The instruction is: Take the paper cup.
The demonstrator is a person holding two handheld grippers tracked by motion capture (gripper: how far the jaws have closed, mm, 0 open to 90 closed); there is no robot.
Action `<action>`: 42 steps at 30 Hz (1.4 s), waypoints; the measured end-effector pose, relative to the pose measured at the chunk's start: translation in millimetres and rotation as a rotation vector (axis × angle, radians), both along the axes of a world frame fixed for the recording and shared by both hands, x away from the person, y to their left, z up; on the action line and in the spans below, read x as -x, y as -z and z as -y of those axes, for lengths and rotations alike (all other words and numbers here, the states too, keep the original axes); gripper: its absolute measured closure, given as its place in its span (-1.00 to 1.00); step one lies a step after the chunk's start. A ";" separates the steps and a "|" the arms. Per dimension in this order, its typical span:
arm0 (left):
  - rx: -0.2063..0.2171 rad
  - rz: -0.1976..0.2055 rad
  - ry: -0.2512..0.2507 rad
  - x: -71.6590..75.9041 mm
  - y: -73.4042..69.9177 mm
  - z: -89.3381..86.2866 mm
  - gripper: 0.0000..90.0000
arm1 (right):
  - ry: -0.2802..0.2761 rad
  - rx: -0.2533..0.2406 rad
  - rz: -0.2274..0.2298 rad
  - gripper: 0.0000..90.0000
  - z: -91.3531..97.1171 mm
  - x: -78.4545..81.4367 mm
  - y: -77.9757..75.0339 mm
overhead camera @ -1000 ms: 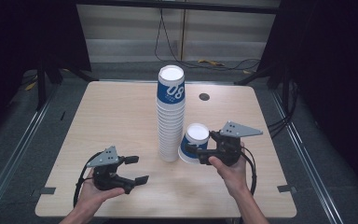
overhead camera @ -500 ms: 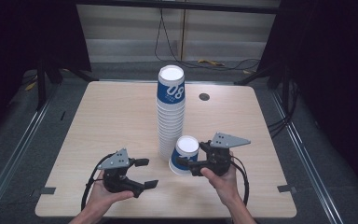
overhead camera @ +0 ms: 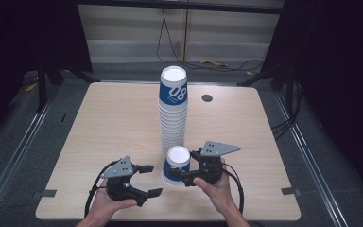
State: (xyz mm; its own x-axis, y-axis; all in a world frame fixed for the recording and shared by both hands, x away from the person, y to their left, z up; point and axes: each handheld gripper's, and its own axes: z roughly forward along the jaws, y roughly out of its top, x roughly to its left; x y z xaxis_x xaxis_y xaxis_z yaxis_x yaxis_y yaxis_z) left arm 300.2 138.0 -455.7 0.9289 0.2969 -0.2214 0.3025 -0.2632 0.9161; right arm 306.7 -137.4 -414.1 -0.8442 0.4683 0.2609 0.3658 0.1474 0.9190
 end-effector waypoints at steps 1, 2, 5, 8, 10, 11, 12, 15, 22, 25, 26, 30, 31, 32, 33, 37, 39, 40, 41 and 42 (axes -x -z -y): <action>-0.002 0.000 -0.004 1.0 0.2 0.9 -0.65 | -0.003 0.003 0.000 -0.42 -1.2 0.3 1.1; 0.005 0.001 -0.002 1.6 1.4 2.1 -0.65 | -0.006 0.003 -0.001 -0.42 -2.9 0.7 2.3; 0.005 0.003 0.001 3.4 4.3 4.3 -0.65 | -0.018 0.002 0.010 -0.42 -7.8 3.0 1.4; 0.004 0.004 0.002 3.5 4.6 5.5 -0.65 | -0.035 -0.006 0.011 -0.42 -12.1 4.4 0.1; 0.012 0.010 0.005 4.4 3.9 6.0 -0.65 | -0.043 -0.001 0.006 -0.42 -15.1 5.2 0.9; 0.012 0.012 0.006 4.7 3.7 6.3 -0.65 | -0.049 -0.002 0.008 -0.42 -16.5 5.2 1.7; 0.012 0.015 0.008 4.9 3.6 6.4 -0.66 | -0.051 0.000 0.001 -0.42 -17.7 5.8 2.1; 0.005 0.018 0.013 5.4 3.7 7.6 -0.65 | -0.058 0.003 0.002 -0.42 -20.7 6.2 3.1; 0.019 0.020 0.014 5.5 5.2 10.0 -0.68 | -0.066 -0.007 -0.006 -0.42 -27.0 6.8 4.0; 0.027 0.022 0.017 5.4 5.0 10.1 -0.69 | -0.068 -0.010 -0.013 -0.42 -28.9 7.2 4.7; 0.029 0.020 0.016 5.1 5.2 10.2 -0.70 | -0.069 -0.010 -0.011 -0.42 -29.4 7.2 4.9; 0.023 0.018 0.016 4.6 6.6 11.8 -0.72 | -0.067 -0.015 -0.010 -0.42 -31.7 7.3 5.4; 0.025 0.017 0.016 4.4 7.1 12.2 -0.73 | -0.068 -0.014 -0.012 -0.42 -32.4 7.4 5.6; 0.026 0.014 0.015 4.5 7.4 12.7 -0.73 | -0.068 -0.016 -0.013 -0.42 -33.1 7.4 5.6; 0.023 0.014 0.013 4.4 7.3 12.7 -0.73 | -0.069 -0.017 -0.012 -0.42 -33.8 7.3 5.6; 0.019 0.008 0.012 4.0 8.0 14.5 -0.73 | -0.070 -0.022 -0.013 -0.42 -36.0 7.4 5.6; 0.024 0.005 0.019 3.9 8.5 15.5 -0.72 | -0.074 -0.024 -0.014 -0.42 -37.0 7.8 5.8; 0.023 0.009 0.017 4.1 8.6 15.7 -0.72 | -0.075 -0.024 -0.014 -0.42 -37.4 7.8 5.7; 0.025 0.008 0.017 4.0 8.7 15.9 -0.72 | -0.074 -0.024 -0.012 -0.42 -37.5 8.0 5.4; 0.027 0.006 0.018 4.1 8.8 16.0 -0.72 | -0.072 -0.027 -0.011 -0.42 -37.6 8.4 4.8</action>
